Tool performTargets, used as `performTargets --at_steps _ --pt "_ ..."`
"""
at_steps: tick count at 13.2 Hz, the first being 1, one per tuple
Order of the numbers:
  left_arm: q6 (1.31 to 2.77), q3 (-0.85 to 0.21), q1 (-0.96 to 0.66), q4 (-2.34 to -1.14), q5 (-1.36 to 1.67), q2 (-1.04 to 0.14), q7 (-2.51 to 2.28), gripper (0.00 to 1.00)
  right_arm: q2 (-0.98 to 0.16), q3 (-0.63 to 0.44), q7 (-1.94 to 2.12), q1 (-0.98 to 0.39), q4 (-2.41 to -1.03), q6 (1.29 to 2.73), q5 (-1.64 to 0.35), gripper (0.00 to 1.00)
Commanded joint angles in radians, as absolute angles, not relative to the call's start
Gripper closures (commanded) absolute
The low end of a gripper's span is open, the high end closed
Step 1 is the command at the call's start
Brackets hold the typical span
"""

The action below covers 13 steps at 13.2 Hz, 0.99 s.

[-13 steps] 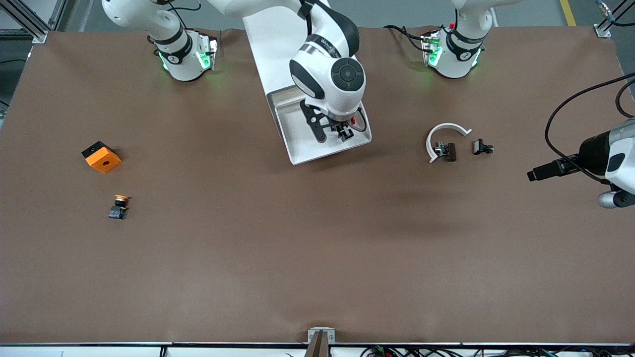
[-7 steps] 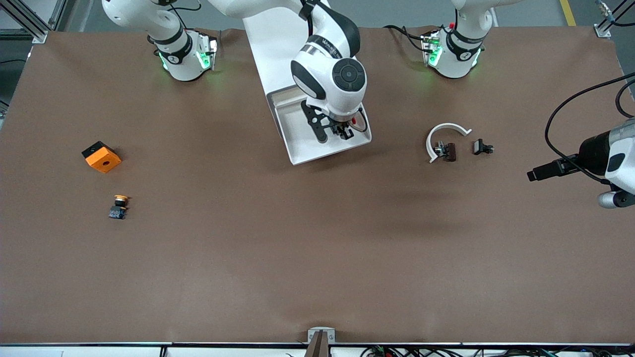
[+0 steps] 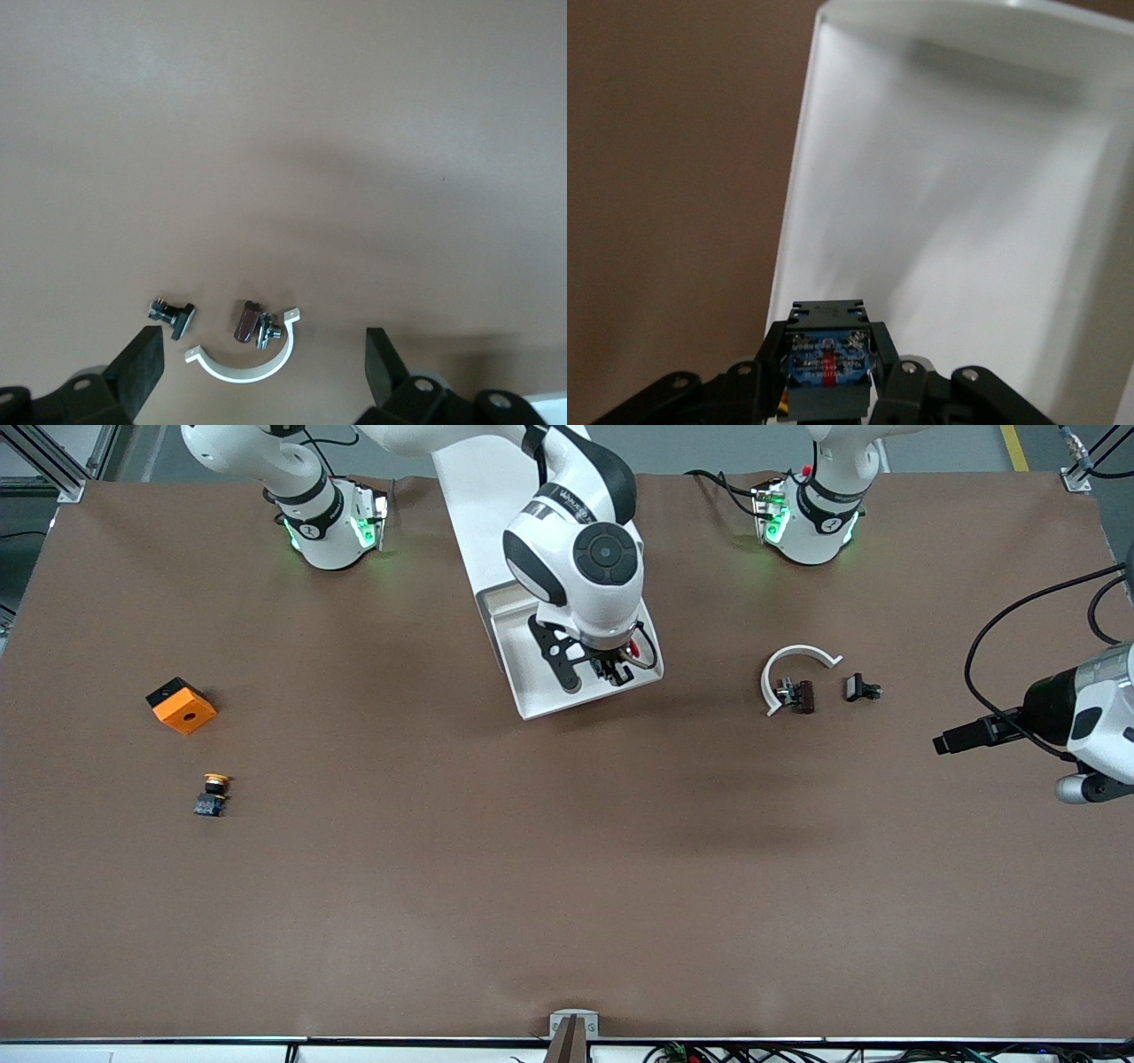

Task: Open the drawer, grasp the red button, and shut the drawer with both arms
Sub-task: 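Lift the button out with the right gripper while the left gripper approaches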

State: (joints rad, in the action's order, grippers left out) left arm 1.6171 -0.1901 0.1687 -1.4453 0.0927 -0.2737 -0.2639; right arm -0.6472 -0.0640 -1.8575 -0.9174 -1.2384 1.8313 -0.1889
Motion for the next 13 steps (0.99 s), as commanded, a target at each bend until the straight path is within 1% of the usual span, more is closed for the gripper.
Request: performTargets --at_steps 1,4,6,7,9,12,13 --pt "1.652 -0.202 0.132 -1.448 0.109 -0.299 -0.273 0.00 -0.583 -0.054 -1.705 -0.844 -1.238 1.787 -0.195 1.00" --pt "1.728 -0.202 0.049 -1.509 0.109 -0.308 -0.276 0.00 -0.508 -0.064 -1.530 -0.760 -1.249 1.741 -0.186 1.00" --pt "1.769 -0.204 -0.017 -1.548 0.109 -0.307 -0.297 0.00 -0.480 -0.066 -1.348 -0.688 -1.252 1.623 -0.180 1.00" --pt "1.770 -0.204 -0.053 -1.555 0.109 -0.305 -0.340 0.00 -0.451 -0.066 -1.274 -0.651 -1.278 1.608 -0.164 1.00" --pt "1.820 -0.204 -0.150 -1.574 0.109 -0.308 -0.446 0.00 -0.390 -0.067 -1.111 -0.582 -1.371 1.615 -0.150 1.00" --pt "1.992 -0.202 -0.286 -1.670 0.103 -0.304 -0.579 0.00 -0.303 -0.069 -0.898 -0.485 -1.513 1.647 -0.100 1.00" --pt "2.046 -0.201 -0.334 -1.695 0.094 -0.305 -0.639 0.00 -0.258 -0.069 -0.820 -0.445 -1.590 1.692 -0.091 1.00"
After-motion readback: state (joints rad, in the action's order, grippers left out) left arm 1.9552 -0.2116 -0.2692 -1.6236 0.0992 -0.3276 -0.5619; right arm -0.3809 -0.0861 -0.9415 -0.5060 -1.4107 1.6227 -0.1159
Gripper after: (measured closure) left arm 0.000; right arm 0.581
